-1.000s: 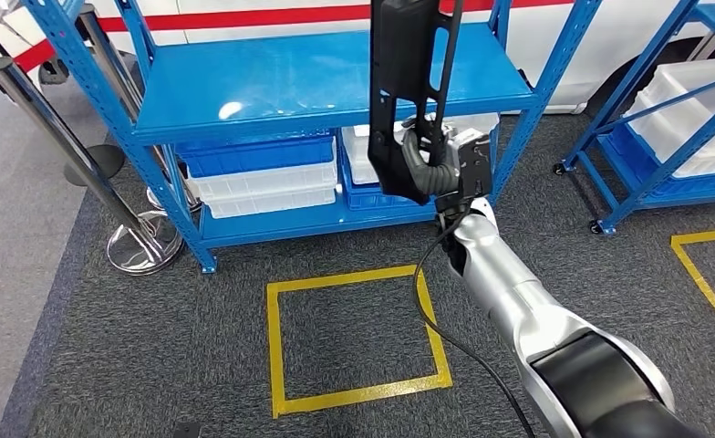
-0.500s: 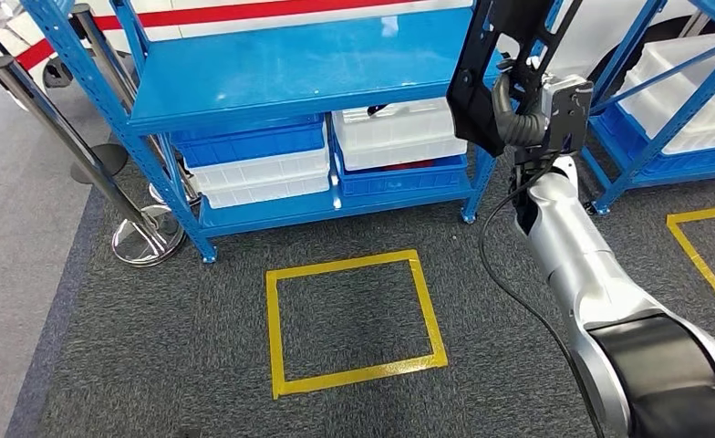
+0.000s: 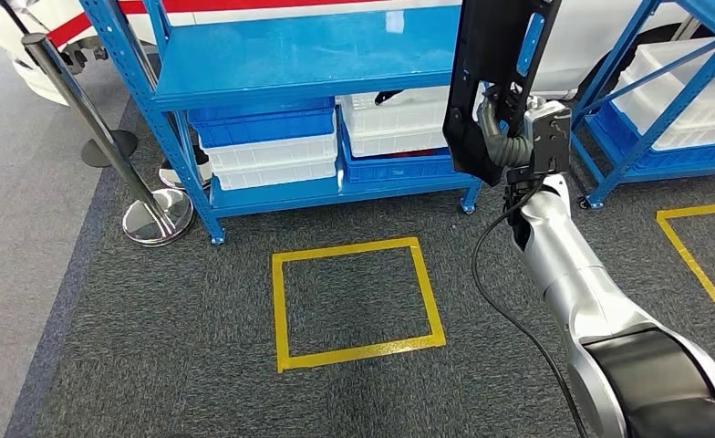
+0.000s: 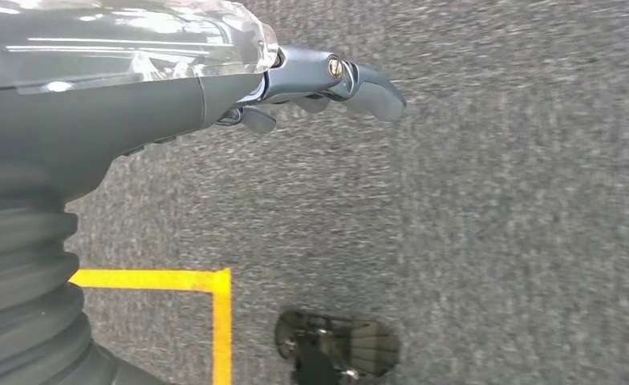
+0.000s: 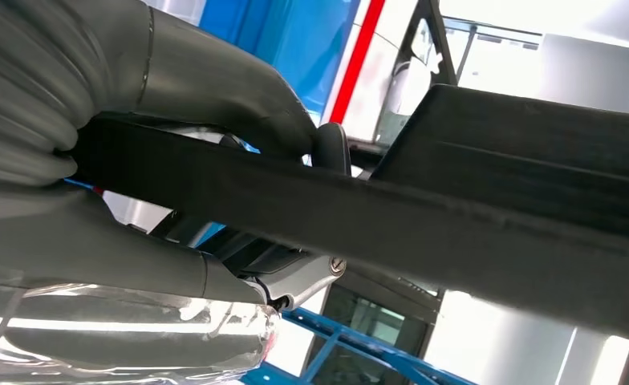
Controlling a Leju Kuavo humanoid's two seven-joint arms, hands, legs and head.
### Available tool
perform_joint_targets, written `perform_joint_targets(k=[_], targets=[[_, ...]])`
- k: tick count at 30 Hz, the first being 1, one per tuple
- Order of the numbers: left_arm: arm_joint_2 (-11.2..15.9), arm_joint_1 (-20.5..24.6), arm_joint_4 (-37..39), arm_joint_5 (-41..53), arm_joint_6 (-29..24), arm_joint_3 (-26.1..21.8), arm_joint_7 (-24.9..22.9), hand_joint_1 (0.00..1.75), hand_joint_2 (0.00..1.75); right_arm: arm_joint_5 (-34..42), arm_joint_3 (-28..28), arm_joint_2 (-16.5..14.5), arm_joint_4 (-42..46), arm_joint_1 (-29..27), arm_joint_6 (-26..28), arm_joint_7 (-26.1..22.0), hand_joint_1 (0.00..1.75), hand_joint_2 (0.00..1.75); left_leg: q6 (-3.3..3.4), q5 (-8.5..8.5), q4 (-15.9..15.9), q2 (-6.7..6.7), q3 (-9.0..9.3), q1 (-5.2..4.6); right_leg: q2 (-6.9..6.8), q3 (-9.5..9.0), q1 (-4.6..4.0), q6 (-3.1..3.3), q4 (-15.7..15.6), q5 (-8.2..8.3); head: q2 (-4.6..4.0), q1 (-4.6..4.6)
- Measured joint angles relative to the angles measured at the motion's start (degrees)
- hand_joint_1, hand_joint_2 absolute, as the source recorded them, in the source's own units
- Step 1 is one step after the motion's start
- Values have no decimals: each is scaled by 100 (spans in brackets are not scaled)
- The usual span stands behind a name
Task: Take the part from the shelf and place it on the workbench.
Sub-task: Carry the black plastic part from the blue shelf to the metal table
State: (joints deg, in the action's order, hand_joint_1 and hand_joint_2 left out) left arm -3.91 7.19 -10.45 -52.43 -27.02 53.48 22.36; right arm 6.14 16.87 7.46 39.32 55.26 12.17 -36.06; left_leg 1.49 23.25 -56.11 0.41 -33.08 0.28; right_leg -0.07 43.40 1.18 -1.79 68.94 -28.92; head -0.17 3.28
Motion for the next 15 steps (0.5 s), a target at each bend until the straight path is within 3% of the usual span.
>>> perform_joint_targets(k=[1,3,4,5,7,8,10,11,12,13,15], targets=[[1,-1,0,0,0,0,0,0,175,0,0,7,0,-11,0,1,175,175,-2,-74,-11,1,-103,4,0,8,19,-26,308,-108,-1,-1],[0,-1,0,0,0,0,0,0,175,0,0,14,0,-21,0,1,175,175,-38,-214,-54,2,-324,24,-1,-178,53,-70,472,82,0,-1],[0,0,0,1,0,0,-1,0,175,0,0,14,2,-16,-2,2,175,175,-64,-279,-91,3,-441,39,-2,-402,71,-87,301,216,1,-1],[1,2,0,1,0,0,-2,0,175,-1,0,14,11,-6,-5,8,175,175,-98,-336,-134,3,-549,46,0,-691,85,-98,-3,228,1,-1],[1,6,0,4,-2,0,-5,0,175,-9,0,10,51,19,-26,27,175,175,-174,-456,-192,2,-706,46,22,-1174,68,-52,-685,33,1,3],[1,-1,0,3,-4,0,-5,0,175,-14,-1,7,68,28,-41,39,175,175,-214,-527,-185,0,-748,41,32,-1271,44,-9,-877,-57,1,5],[-1,-36,1,-8,-6,0,2,0,175,-25,-1,-11,67,22,-74,59,175,175,-289,-662,-125,-9,-789,55,28,-1220,19,104,-959,15,-1,9],[-2,-62,1,-18,-6,0,8,0,175,-35,-1,-33,54,11,-86,71,175,175,-322,-604,-151,-14,-828,66,16,-1165,21,160,-969,84,-1,10],[-4,-87,2,-31,-6,-1,13,0,175,-49,-1,-54,41,-1,-92,84,175,175,-349,-425,-274,-18,-887,79,2,-1094,31,218,-981,165,-1,10],[-5,-110,2,-44,-6,-2,16,0,175,-63,-1,-74,29,-9,-93,93,175,175,-370,-136,-518,-20,-968,89,-11,-1010,41,266,-991,251,-1,9],[-8,-137,2,-75,-6,-7,19,0,175,-78,-2,-104,8,-18,-91,98,175,175,-394,498,-1310,-20,-1132,92,-19,-814,17,312,-987,416,-1,10]])
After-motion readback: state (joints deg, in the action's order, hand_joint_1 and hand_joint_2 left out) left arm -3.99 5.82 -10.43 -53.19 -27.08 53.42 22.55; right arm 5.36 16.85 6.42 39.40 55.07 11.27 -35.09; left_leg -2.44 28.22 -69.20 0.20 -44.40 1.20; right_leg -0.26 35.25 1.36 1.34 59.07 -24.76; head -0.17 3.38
